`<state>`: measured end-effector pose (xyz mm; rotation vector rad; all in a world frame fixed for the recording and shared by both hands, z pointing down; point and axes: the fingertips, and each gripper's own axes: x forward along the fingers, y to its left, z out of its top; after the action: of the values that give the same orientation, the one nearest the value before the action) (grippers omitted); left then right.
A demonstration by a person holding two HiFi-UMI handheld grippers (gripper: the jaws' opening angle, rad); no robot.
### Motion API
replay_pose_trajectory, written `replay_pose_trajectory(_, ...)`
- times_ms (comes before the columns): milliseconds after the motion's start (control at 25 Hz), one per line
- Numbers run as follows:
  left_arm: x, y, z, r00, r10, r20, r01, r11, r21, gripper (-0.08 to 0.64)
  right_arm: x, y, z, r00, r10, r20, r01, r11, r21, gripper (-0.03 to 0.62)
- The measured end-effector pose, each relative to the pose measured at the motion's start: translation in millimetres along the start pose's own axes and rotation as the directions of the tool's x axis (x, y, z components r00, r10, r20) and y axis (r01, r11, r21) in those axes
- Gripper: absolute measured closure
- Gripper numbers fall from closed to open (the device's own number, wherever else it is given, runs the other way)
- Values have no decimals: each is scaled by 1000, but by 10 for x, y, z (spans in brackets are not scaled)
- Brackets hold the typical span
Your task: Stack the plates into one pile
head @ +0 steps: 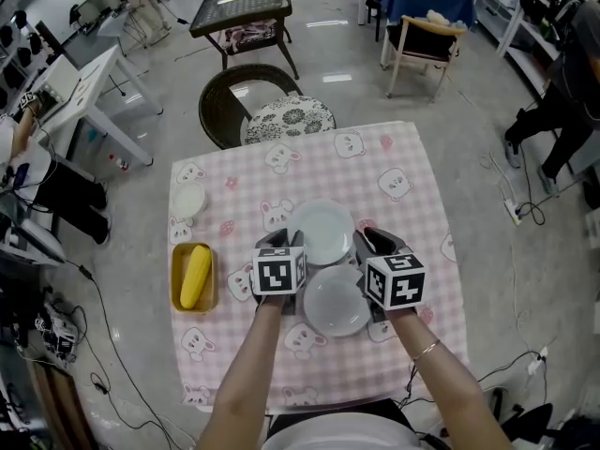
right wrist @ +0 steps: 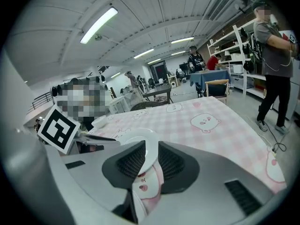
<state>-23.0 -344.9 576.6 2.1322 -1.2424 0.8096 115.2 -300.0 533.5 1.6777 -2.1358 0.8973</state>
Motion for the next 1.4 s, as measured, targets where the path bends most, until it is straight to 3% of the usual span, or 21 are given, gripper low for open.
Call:
replay_pose_trajectory(800, -7, 17, 8, 1000, 0, 4, 0, 1000, 5, 425, 532, -74, -194, 984, -38, -172, 34, 999, -30, 472)
replay_pose_trajectory(1160, 1, 37, 9, 1000, -6, 6, 6, 1000, 5, 426, 578, -46, -204, 981, -13, -193, 14, 1000, 7, 499)
replay_pose_trajectory(1400, -45, 13, 71, 999, -6, 34, 6, 1000, -10, 445, 468, -64, -140, 989, 18, -144, -11, 999, 50, 522)
